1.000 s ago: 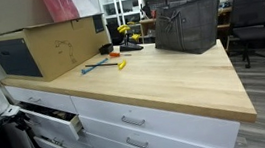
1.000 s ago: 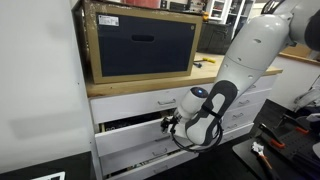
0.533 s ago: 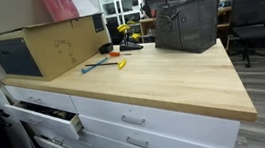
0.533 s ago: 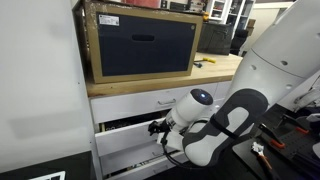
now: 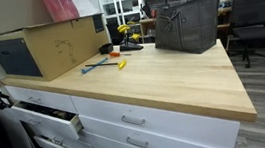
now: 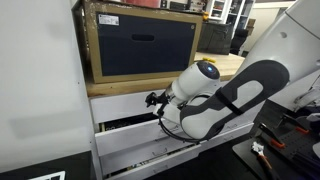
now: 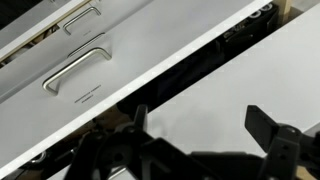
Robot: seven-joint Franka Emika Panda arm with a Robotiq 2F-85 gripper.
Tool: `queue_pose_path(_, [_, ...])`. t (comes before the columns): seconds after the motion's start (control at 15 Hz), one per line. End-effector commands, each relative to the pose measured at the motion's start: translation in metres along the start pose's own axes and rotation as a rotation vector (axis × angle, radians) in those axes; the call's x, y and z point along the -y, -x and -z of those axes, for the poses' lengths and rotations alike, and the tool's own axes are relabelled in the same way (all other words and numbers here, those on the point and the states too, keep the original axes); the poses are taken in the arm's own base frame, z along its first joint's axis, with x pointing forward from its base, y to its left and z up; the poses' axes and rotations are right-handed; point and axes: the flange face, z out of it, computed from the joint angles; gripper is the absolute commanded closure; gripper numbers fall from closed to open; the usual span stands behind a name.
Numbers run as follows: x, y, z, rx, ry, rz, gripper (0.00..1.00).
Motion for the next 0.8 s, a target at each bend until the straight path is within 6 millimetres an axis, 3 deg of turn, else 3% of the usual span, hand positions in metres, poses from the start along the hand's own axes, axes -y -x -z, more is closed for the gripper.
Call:
queue_pose_path(0.0, [-0.007,-0.016,0.016,0.006,0.010,-0.133,0.00])
queue_pose_path(0.47, [-0.025,-0.035,0.004,-0.044,0.037,-0.505,0.00])
queue_pose_path(0.73, [-0.028,-0.036,-0.009,-0.028,0.052,-0.697,0.00])
